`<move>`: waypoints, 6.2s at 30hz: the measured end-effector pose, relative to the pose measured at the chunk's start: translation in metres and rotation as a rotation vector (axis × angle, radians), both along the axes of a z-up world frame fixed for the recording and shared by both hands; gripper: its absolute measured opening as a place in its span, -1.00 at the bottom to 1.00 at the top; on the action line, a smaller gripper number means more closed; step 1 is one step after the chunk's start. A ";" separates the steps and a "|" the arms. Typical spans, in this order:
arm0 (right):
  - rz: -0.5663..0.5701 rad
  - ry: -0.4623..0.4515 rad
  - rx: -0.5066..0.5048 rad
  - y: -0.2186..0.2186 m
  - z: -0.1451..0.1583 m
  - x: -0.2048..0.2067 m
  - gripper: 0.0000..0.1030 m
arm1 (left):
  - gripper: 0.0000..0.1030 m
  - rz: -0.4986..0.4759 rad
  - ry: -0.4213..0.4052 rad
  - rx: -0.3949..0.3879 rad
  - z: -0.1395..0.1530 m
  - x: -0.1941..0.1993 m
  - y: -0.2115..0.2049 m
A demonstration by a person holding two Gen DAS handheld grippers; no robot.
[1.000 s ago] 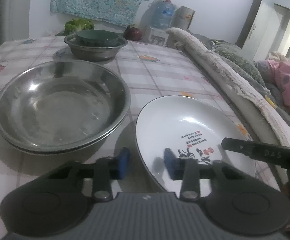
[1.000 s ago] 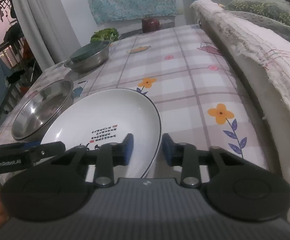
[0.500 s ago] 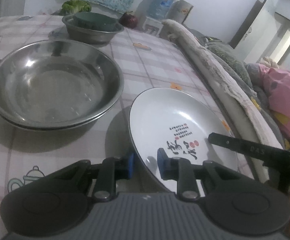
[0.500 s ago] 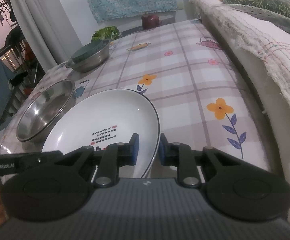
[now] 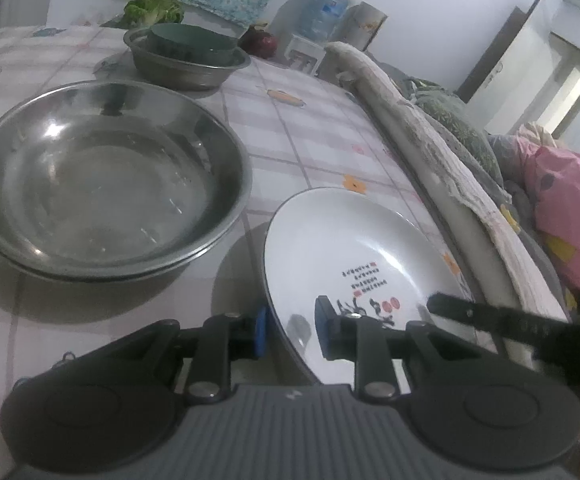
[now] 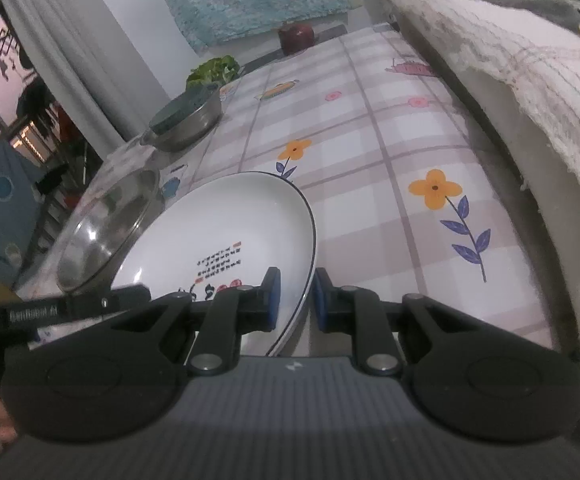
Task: Organize plates and bowls
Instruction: 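Lift the white plate by its rim with both grippers, then carry the white plate with both grippers onto the stacked steel basins, then lower the plate into the basins and open both grippers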
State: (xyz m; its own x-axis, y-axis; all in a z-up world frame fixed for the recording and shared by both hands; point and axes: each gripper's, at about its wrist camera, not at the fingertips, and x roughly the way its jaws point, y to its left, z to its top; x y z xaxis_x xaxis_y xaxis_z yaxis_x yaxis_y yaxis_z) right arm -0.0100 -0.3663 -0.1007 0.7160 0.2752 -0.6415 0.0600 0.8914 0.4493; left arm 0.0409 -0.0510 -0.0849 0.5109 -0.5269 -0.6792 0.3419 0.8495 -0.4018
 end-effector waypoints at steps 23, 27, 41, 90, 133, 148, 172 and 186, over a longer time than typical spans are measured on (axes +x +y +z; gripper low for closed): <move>-0.019 -0.042 -0.134 0.017 0.005 0.001 -0.62 | -0.17 -0.061 -0.112 0.213 0.004 -0.011 -0.036; -0.016 -0.047 -0.133 0.018 0.001 0.003 -0.62 | -0.03 -0.079 -0.127 0.241 0.002 -0.011 -0.041; -0.028 -0.077 -0.215 0.034 0.002 -0.001 -0.50 | 0.08 -0.035 -0.148 0.290 0.008 -0.015 -0.056; -0.023 -0.237 -0.226 0.060 0.086 0.019 -0.50 | 0.02 0.076 -0.269 0.161 0.077 -0.005 -0.008; 0.199 -0.120 -0.201 0.180 0.045 0.148 -0.45 | 0.11 0.275 -0.076 0.129 0.058 0.049 0.142; 0.169 0.048 0.110 0.153 0.005 0.161 -0.47 | -0.32 0.309 0.008 0.168 0.012 0.106 0.133; 0.055 0.040 -0.043 0.108 0.008 0.150 -0.31 | -0.01 0.145 0.038 0.147 0.013 0.096 0.063; 0.056 -0.033 -0.147 0.098 0.036 0.138 0.53 | 0.71 0.191 -0.097 0.269 0.057 0.086 0.063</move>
State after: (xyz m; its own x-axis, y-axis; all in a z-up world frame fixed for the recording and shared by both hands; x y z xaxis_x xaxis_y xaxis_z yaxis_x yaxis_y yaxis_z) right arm 0.1283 -0.2679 -0.0645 0.7234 0.2204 -0.6544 -0.0043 0.9491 0.3149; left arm 0.1269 0.0125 -0.0274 0.6523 -0.2243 -0.7240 0.1925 0.9729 -0.1280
